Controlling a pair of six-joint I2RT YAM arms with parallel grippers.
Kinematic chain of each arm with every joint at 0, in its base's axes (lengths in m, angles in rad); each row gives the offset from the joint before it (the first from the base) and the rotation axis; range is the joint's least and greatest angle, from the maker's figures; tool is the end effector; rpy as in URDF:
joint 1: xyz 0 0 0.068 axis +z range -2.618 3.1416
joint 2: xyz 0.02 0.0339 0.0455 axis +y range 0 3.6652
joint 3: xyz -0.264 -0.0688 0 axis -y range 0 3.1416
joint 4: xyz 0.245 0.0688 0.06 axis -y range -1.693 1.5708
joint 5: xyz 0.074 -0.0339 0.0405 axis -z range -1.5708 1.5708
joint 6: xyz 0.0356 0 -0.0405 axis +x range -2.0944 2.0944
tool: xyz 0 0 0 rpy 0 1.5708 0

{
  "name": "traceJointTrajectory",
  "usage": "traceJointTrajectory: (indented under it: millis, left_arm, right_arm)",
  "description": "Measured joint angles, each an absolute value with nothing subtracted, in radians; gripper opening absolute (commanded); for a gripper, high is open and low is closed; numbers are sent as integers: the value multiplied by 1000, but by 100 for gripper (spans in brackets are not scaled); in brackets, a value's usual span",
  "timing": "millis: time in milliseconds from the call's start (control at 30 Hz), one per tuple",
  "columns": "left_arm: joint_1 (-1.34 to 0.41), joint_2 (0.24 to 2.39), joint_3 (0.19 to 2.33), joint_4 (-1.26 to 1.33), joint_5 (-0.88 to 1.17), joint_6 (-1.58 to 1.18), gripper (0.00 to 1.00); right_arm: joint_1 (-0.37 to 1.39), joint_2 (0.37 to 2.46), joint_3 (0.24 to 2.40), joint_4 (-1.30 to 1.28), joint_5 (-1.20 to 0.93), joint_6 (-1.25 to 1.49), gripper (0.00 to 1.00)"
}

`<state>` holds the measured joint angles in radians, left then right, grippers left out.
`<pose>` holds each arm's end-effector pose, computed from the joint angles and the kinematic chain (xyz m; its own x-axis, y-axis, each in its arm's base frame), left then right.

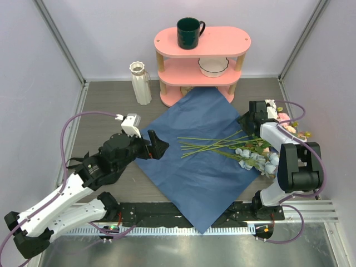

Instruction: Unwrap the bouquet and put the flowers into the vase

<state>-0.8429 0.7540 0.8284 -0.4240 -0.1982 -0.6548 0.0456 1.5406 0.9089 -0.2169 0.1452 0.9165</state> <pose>0.1182 -0.1221 0.3350 -0.5516 -0.2785 -0.7863 0.3442 0.7826 -0.5187 0.3173 0.0093 0.1992 -0.4162 0.7670 -0.4885 0.6255 0.6314 0.4584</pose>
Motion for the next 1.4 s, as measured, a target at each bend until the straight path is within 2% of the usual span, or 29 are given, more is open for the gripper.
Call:
traceJointTrajectory:
  millis: [33, 133, 500, 733, 933, 967, 1033, 1067, 1267, 1400]
  left_arm:
    - [-843, 757, 829, -425, -198, -654, 100]
    - [-843, 785, 847, -431, -196, -654, 100]
    - [-843, 852, 862, -415, -170, -654, 100]
    - [-843, 884, 863, -407, -155, -653, 100]
    - [-843, 921, 876, -386, -141, -653, 100]
    - [-843, 929, 881, -386, -136, -653, 100]
    - [-843, 933, 884, -387, -132, -654, 100]
    - [-843, 930, 884, -387, -130, -654, 100]
    - [-843, 880, 884, -390, -139, -655, 100]
    - [-843, 889, 893, -397, -142, -655, 100]
  right_arm:
    - [46, 1544, 904, -210, 149, 923, 41]
    - [46, 1572, 899, -197, 152, 939, 40]
    - [46, 1633, 886, -173, 158, 949, 51]
    - [45, 1604, 876, -179, 199, 888, 50]
    - [32, 1592, 831, -156, 189, 878, 42]
    - [31, 1601, 830, -150, 181, 878, 34]
    - [30, 1629, 832, -127, 163, 880, 27]
    - [30, 1642, 834, -121, 155, 881, 20]
    - [30, 1662, 864, -104, 113, 883, 1]
    - [27, 1577, 865, -112, 103, 878, 1]
